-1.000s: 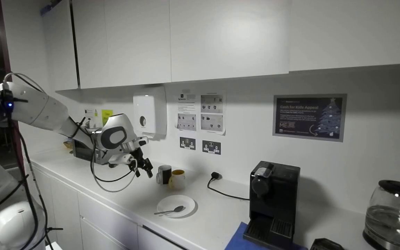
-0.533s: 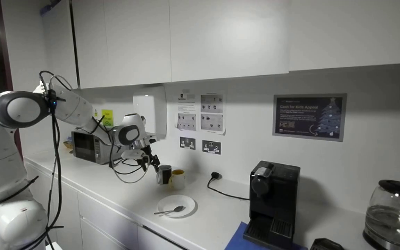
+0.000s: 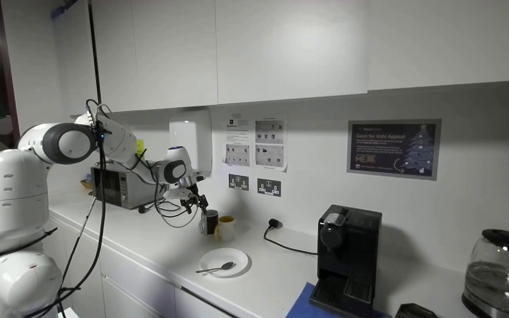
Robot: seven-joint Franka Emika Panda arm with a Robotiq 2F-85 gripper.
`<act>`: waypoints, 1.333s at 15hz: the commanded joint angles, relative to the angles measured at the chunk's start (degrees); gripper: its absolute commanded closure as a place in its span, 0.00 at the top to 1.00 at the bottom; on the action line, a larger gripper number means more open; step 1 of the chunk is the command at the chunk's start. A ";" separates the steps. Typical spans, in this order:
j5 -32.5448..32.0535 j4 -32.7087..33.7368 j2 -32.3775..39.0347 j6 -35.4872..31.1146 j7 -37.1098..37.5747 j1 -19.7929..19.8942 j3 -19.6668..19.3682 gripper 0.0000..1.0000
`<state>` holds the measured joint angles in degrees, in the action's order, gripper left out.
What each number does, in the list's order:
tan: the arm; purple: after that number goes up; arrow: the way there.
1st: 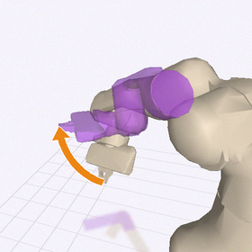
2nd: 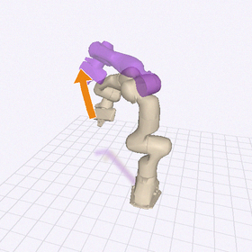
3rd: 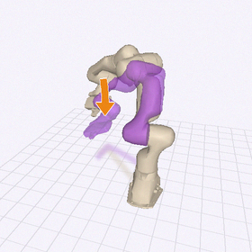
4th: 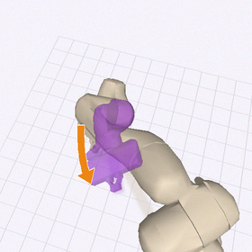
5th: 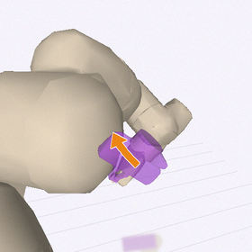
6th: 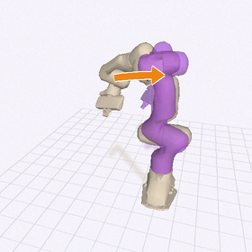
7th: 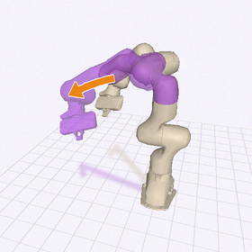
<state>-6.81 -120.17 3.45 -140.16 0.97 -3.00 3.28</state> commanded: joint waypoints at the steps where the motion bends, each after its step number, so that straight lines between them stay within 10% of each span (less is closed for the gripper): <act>1: 2.36 5.44 4.56 0.03 1.44 -0.54 0.24 1.00; 14: 3.24 11.04 12.14 -0.20 1.99 -1.07 -0.27 0.99; 15: 3.36 11.08 12.22 -0.11 1.89 -1.07 -0.22 0.78; 20: 2.85 10.75 12.01 -0.23 1.95 -1.11 -0.46 0.44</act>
<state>-3.72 -110.75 14.89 -140.16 1.81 -3.65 3.32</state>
